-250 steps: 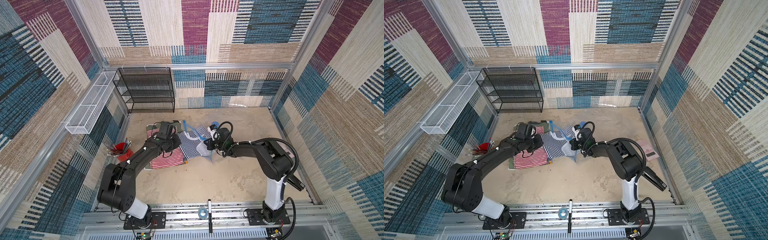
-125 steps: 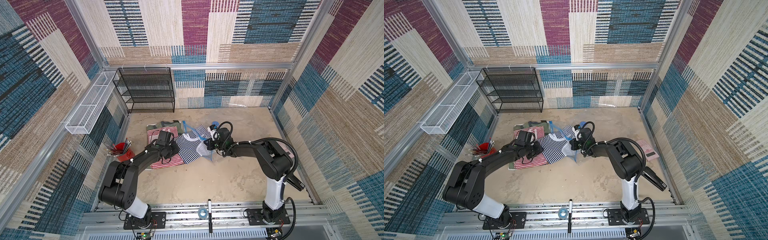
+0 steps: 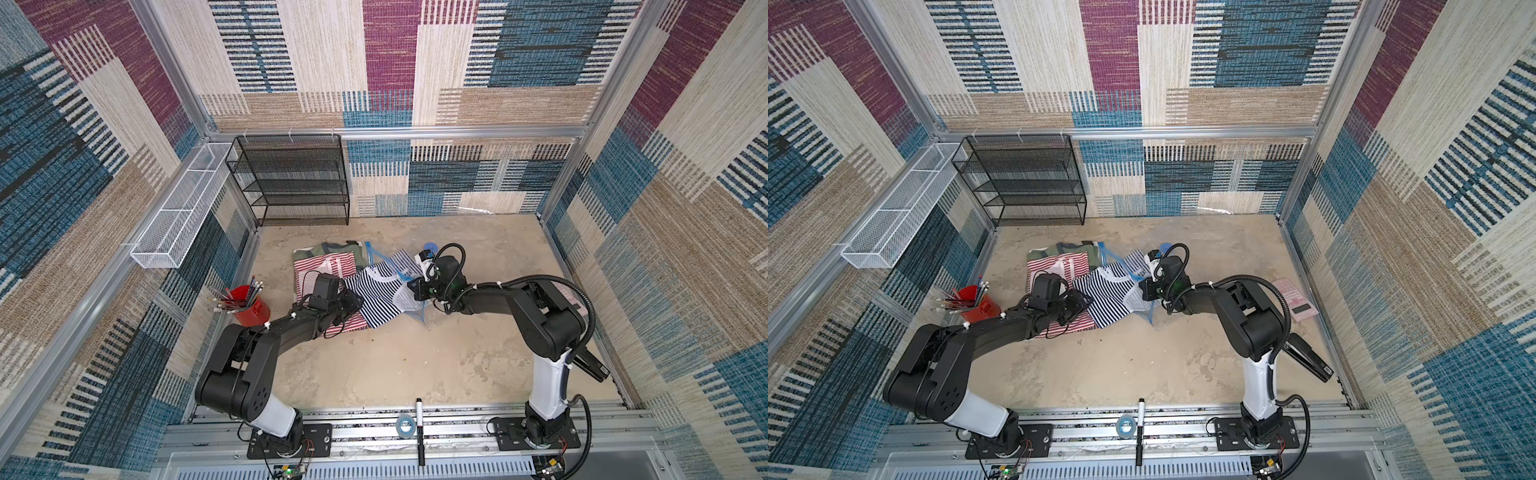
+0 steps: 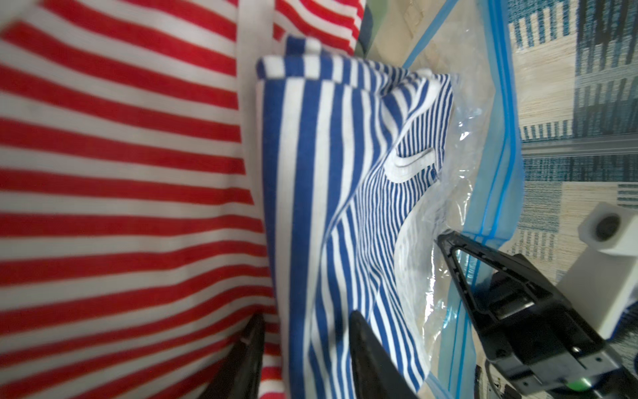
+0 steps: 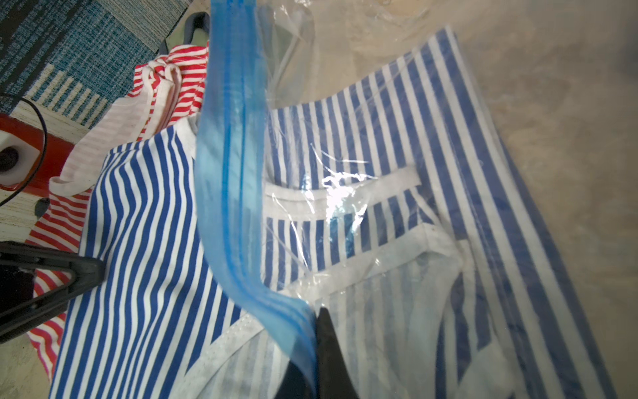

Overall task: Take the tank top out of the vacuum bag
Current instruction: Take out the tank top from the vacuum bag.

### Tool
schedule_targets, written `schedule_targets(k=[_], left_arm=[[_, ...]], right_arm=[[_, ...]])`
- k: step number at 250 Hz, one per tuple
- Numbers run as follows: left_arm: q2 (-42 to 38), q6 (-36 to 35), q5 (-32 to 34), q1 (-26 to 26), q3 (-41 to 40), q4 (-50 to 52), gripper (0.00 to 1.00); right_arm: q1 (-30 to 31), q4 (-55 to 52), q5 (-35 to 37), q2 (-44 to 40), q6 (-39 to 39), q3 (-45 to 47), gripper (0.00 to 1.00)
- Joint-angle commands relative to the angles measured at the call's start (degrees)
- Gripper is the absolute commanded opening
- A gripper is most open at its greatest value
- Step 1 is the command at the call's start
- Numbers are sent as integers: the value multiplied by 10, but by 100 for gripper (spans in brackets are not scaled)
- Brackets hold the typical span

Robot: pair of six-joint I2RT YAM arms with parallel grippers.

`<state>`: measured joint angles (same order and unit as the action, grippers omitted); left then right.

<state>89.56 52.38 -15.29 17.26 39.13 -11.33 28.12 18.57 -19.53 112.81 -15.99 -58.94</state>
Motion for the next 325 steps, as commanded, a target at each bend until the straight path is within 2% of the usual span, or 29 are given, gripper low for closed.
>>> schedule_targets(k=[1,66,114,147,163,181,221,278,325], left_arm=[[10,23,-11,-1,-8,-68,41],[46,46,-23,-1,-16,-151,41],[96,88,-51,-1,-28,-294,36],[113,84,-66,-1,-12,-303,34],[126,85,-76,-1,0,-305,30],[133,86,-79,-1,8,-306,21],[116,80,-75,-1,15,-265,0],[44,79,-65,4,28,-147,0],[-25,98,-34,34,74,-22,0]], right_arm=[[0,6,-4,1,0,-5,0],[0,5,-6,0,0,-5,0],[0,4,-4,-1,2,-5,0],[0,4,-6,-1,2,-6,0],[0,4,-7,0,2,-6,0],[0,3,-6,0,3,-6,0],[0,2,-5,-1,3,-6,0],[0,2,-8,0,4,-7,0],[0,2,-7,2,3,-8,0]])
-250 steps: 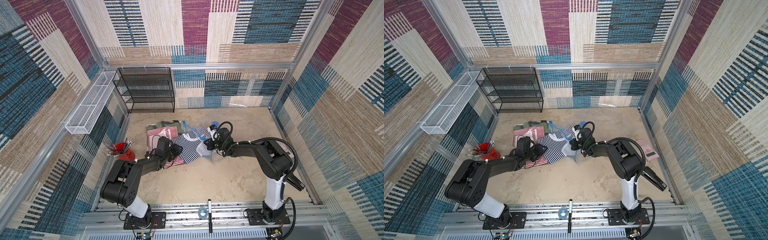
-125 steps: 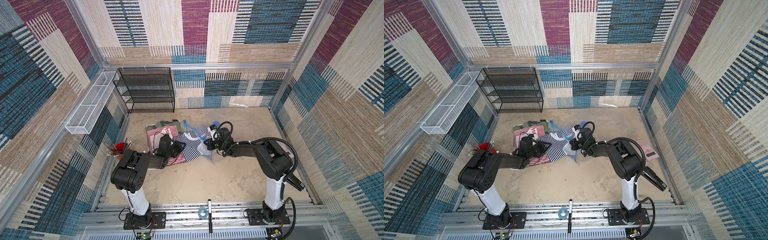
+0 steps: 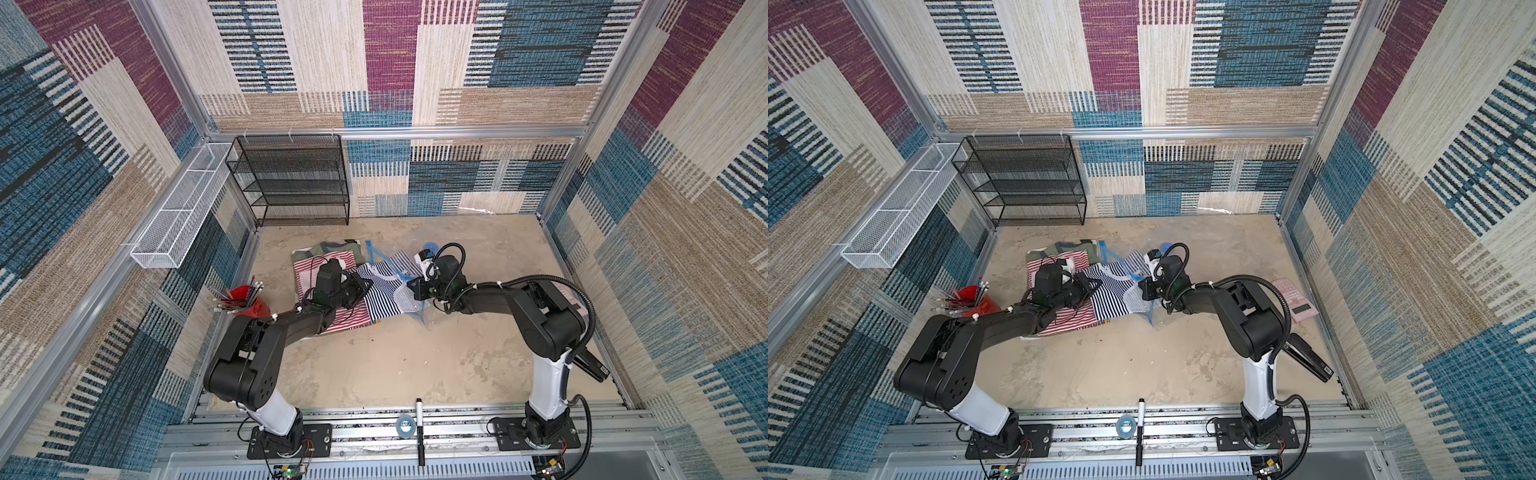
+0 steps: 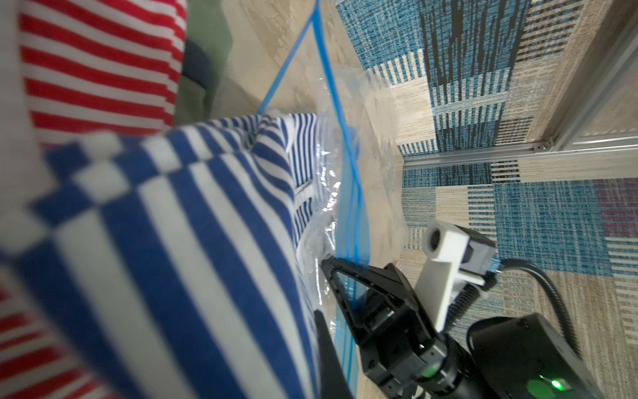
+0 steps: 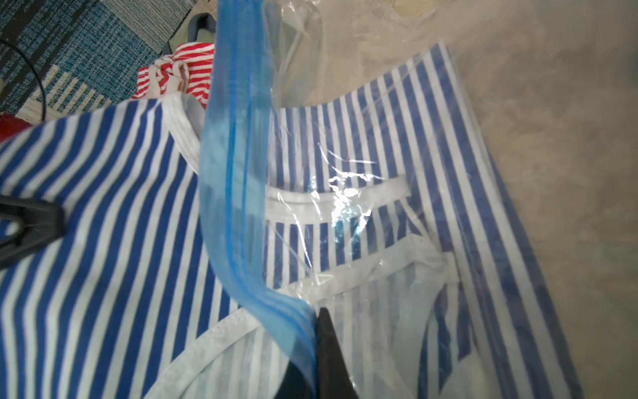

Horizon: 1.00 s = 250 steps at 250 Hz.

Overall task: Take the tank top out of the vacuum bag
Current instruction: Take out the tank top from the vacuum bag.

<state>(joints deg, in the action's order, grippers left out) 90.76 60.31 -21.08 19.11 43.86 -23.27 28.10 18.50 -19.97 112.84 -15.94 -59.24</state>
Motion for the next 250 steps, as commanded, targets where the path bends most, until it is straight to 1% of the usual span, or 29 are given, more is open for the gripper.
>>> schedule_targets(k=[1,36,88,117,128,165,200,232,250], left_arm=[[-39,19,26,16,28,100,0],[-92,42,73,37,66,202,0],[-143,71,115,55,135,323,0],[-148,83,157,56,215,468,0],[-151,83,169,56,239,500,0],[-186,108,214,56,253,506,0],[-206,121,284,56,285,539,0],[-221,145,348,57,294,531,0],[-221,148,371,58,303,527,0]], right_arm=[[0,3,-1,1,3,-5,0],[0,3,-1,1,3,-4,0],[0,7,-1,-6,2,-1,0],[0,9,-2,-6,3,1,0],[0,9,-2,-7,3,0,0],[0,9,-2,-7,2,1,0],[0,10,-2,-7,3,2,0],[0,9,-1,-8,2,1,0],[0,9,-2,-9,3,2,0]])
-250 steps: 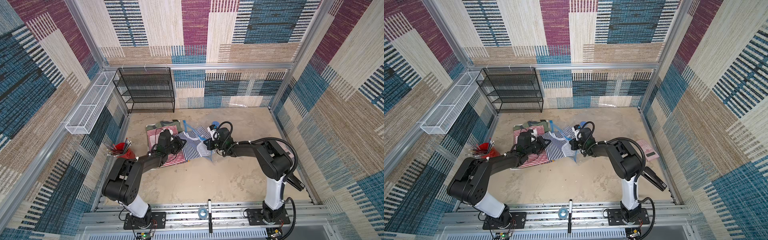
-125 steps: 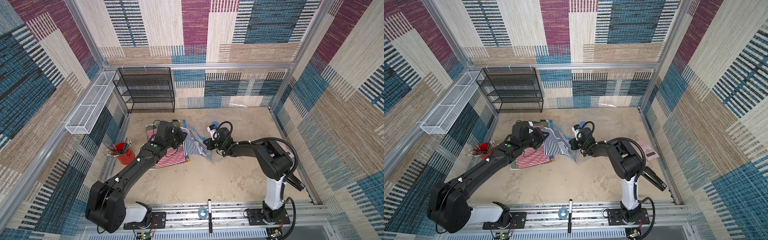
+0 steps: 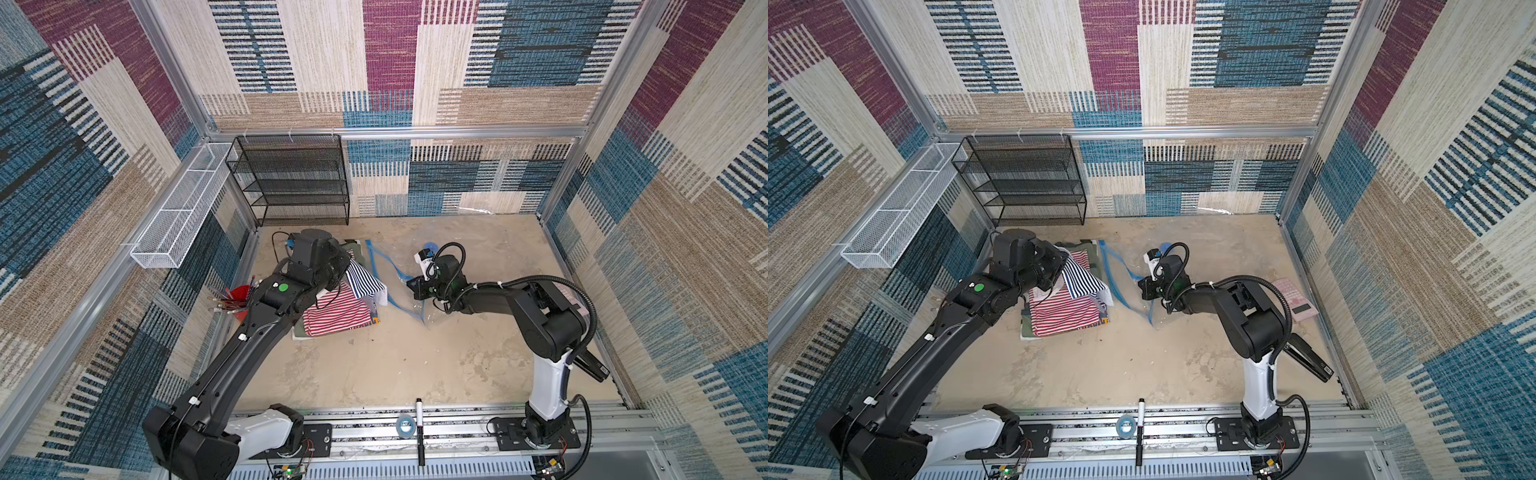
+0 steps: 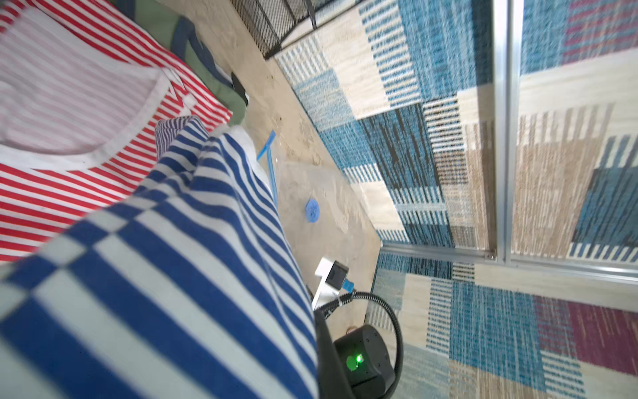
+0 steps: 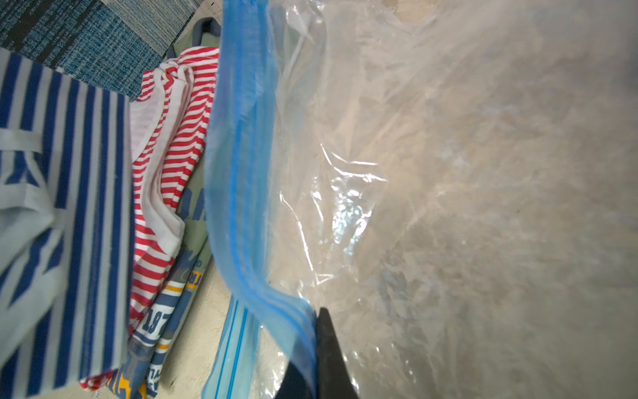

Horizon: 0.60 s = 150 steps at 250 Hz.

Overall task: Take the tank top out of the vacuum bag
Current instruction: Take out the tank top from the vacuum bag, then place the tank top on the tank top.

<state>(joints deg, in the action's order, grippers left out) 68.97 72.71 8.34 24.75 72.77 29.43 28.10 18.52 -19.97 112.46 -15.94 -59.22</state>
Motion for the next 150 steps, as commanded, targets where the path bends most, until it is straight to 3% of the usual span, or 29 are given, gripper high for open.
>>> schedule_targets(k=[1,46,81,150], left_arm=[[-3,24,78,1,14,0,0],[12,46,138,0,29,-19,0],[32,41,180,0,28,-94,0],[110,-48,277,-2,45,-270,0]], right_arm=[[0,9,-2,-5,3,2,0],[0,9,-2,-4,4,1,0],[0,9,-1,-4,4,1,0],[0,9,-3,-4,3,1,0]])
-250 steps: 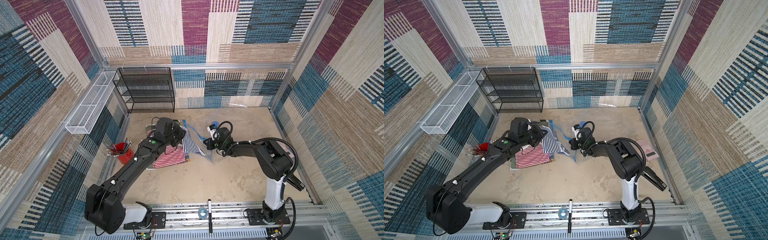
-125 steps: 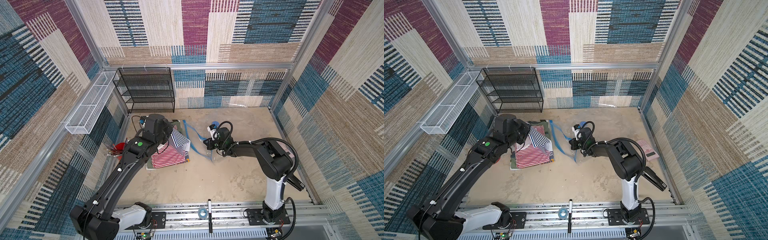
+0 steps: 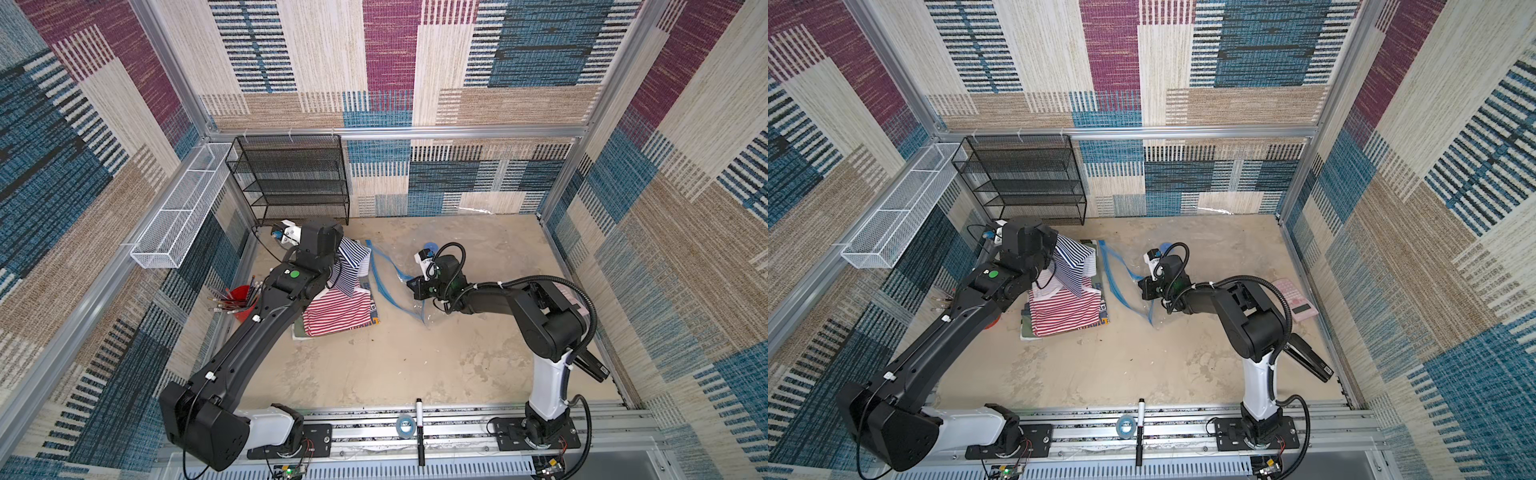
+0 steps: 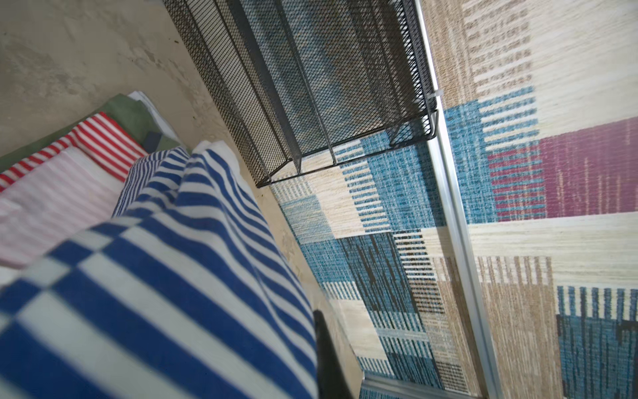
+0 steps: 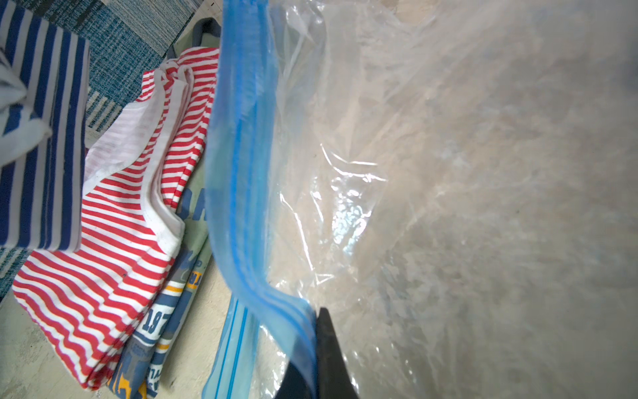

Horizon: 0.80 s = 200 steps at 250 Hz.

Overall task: Take the tank top out of the vacuum bag
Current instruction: Place the tank top on the tank top.

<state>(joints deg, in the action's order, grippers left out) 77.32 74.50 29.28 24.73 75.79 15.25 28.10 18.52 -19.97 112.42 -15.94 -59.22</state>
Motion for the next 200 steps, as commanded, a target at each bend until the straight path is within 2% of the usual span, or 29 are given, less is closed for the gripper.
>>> schedule_targets(k=[1,30,61,88,154,175,200], left_arm=[[28,-67,69,-1,16,-130,0],[75,-88,86,-12,29,-194,0],[129,-59,60,-31,38,-268,0],[173,-39,55,-37,61,-291,0],[266,-50,86,-55,129,-346,0],[289,-29,85,-65,134,-367,0],[315,-42,86,-73,135,-421,0]], right_arm=[[0,9,-4,-4,3,1,0],[0,10,-10,-2,2,1,0],[0,9,-14,3,-1,-1,0],[0,7,-15,6,0,-4,0],[0,3,-16,7,2,-5,0],[0,4,-17,9,3,-6,0],[0,3,-18,9,2,-6,0]])
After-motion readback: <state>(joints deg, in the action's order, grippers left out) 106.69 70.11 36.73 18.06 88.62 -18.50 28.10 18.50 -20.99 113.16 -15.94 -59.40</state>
